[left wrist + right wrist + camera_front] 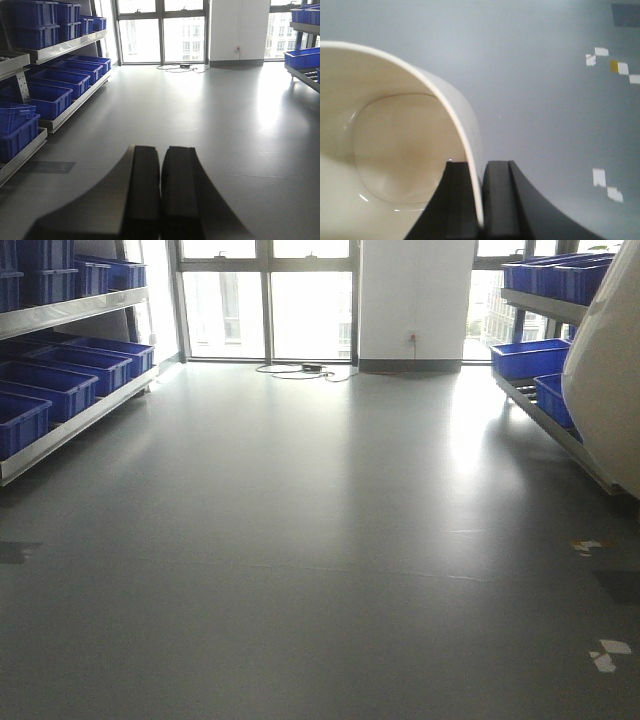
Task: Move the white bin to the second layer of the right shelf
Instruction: 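Turn and drive toward the roller shelf rack carrying the bin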
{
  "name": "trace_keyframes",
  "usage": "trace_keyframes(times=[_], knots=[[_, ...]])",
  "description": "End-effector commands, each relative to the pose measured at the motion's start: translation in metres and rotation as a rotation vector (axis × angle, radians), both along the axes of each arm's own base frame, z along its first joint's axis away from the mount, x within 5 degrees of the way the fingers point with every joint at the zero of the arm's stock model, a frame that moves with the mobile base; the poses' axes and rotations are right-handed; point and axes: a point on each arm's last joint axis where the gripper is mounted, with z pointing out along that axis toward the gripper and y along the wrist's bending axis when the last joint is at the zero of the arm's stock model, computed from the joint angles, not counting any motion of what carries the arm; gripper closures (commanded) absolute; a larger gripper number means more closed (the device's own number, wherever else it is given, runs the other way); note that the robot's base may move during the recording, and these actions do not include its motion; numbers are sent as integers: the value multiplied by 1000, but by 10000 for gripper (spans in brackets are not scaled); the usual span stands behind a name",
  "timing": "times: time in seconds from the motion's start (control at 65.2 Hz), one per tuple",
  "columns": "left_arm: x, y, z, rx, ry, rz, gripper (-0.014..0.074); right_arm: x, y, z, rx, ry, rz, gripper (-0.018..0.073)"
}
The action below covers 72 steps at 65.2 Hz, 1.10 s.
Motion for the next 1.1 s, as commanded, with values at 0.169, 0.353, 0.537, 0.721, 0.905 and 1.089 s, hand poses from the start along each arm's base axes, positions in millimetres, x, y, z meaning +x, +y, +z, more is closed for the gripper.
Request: trace_keyframes(times=[0.169, 0.353, 0.537, 0.721, 0.905, 1.089], knots=[[0, 0, -4, -11, -60, 1, 512, 4, 0, 16, 10, -116, -3, 491], [0, 0, -4, -11, -60, 1, 512, 4, 0, 16, 10, -116, -3, 491], [0, 0, -4, -11, -60, 1, 512, 4, 0, 16, 10, -116, -3, 491], [0, 0, -4, -11, -60, 1, 512, 4, 0, 16, 10, -116, -3, 491], [0, 0, -4, -11, -60, 1, 512, 4, 0, 16, 10, -116, -3, 491], [0, 0, -4, -11, -60, 1, 512, 4, 0, 16, 10, -116, -3, 491]])
